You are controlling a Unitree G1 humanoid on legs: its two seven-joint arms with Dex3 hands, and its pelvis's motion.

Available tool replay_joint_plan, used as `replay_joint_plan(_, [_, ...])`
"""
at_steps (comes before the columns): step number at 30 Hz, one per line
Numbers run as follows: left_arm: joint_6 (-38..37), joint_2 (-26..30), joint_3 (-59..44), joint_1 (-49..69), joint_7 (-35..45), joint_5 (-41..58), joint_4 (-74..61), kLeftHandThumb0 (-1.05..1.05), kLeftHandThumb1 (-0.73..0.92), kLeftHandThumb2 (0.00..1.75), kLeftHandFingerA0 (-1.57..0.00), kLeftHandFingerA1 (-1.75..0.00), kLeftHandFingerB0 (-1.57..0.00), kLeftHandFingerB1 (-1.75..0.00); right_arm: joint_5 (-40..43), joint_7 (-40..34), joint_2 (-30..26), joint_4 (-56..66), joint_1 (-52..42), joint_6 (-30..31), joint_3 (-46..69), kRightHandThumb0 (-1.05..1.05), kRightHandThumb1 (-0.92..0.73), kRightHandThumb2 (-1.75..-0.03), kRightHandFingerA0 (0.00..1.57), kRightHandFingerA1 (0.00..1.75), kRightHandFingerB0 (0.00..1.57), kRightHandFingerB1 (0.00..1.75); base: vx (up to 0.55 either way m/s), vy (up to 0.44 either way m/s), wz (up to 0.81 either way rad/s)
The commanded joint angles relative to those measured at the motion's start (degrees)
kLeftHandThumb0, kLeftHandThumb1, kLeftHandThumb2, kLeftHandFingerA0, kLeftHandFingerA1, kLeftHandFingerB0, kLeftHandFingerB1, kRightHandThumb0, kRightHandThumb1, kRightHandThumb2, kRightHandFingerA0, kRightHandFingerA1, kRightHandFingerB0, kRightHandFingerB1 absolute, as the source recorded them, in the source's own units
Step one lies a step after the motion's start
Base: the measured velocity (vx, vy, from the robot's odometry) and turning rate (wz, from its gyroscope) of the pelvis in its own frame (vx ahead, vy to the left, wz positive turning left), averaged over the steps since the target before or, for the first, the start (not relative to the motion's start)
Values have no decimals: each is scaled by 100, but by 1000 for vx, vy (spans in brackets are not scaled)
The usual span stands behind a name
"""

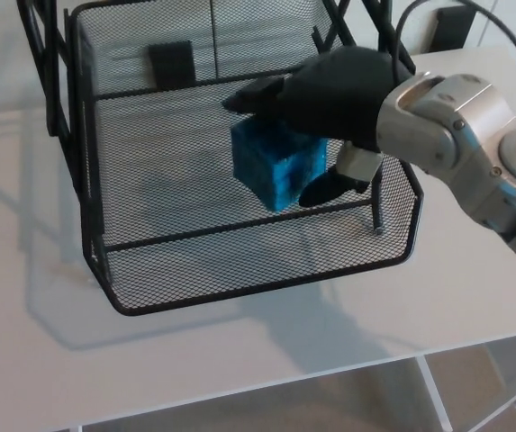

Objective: The robot walks towards a desk on which a file tray is kept in the middle and a cube is kept to its right. The robot lifts the cube using its right hand and places it on the file tray.

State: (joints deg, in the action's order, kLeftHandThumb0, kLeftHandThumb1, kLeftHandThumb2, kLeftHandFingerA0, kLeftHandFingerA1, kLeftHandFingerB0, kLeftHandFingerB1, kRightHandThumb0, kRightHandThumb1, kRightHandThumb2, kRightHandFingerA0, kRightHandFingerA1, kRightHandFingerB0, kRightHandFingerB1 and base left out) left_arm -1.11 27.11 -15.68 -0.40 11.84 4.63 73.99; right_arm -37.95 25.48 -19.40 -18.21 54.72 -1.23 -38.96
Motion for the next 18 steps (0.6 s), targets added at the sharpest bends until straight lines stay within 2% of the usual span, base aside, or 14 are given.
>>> replay_joint_plan(1, [-253,102,52,71,13,-82,-27,-80,60,156,-103,-132,-58,-107,-248,57,-26,147,218,49,254,-96,-56,-86,0,16,0,0,0,0,0])
replay_joint_plan(5, [-249,117,97,102,92,-72,-41,-77,63,159,-100,-131,-53,-106,-236,119,20,494,291,148,533,-93,-55,-86,0,17,0,1,0,0,0])
replay_joint_plan(6, [-196,112,80,79,65,-48,-39,-75,62,157,-111,-136,-55,-107,-103,179,51,586,268,183,668,-90,-53,-84,0,18,0,0,0,0,0])
replay_joint_plan(7, [-204,104,64,100,73,-30,-34,-76,63,158,-98,-130,-48,-104,9,168,65,703,256,156,827,-90,-52,-85,0,20,0,3,0,0,0])
replay_joint_plan(9, [-164,100,54,116,32,-23,-26,-72,62,156,-100,-129,-53,-104,109,356,118,842,244,273,973,-89,-51,-86,0,21,0,4,0,0,0])
replay_joint_plan(11, [-142,92,82,109,-34,-54,-25,-70,63,156,-100,-128,-49,-101,394,635,109,1079,246,403,1281,-88,-51,-85,0,19,0,4,0,0,0])
replay_joint_plan(12, [-164,96,109,119,-10,-77,-37,-69,64,158,-98,-128,-47,-101,386,831,-57,1384,309,497,1430,-95,-55,-86,0,14,0,0,0,0,0])
replay_joint_plan(13, [-185,99,132,130,4,-96,-41,-69,63,157,-98,-128,-48,-101,529,1214,-244,1762,395,721,1670,-92,-54,-83,0,14,0,0,0,0,0])
replay_joint_plan(14, [-191,88,124,122,-25,-90,-25,-70,61,156,-106,-132,-54,-104,739,1420,-376,1952,413,807,1876,-90,-52,-81,0,17,0,0,0,0,0])
replay_joint_plan(15, [-167,84,123,105,-41,-88,-2,-70,61,155,-101,-129,-52,-102,1089,1648,-616,2269,381,952,2286,-94,-56,-80,0,7,0,1,0,0,0])
replay_joint_plan(16, [-154,83,105,102,-31,-66,2,-70,61,155,-101,-129,-52,-102,1211,1745,-708,2388,367,1027,2439,-94,-56,-80,0,7,0,1,0,0,0])
replay_joint_plan(17, [-238,75,100,159,-11,-67,31,-85,37,162,-71,-121,-56,-114,1339,1807,-927,2569,346,994,2700,-97,-57,-81,0,9,0,0,0,0,0])
replay_joint_plan(18, [-250,99,97,178,-3,-67,33,-85,37,162,-71,-121,-56,-114,1353,1826,-938,2620,321,1012,2740,-97,-57,-81,0,9,0,0,0,0,0])
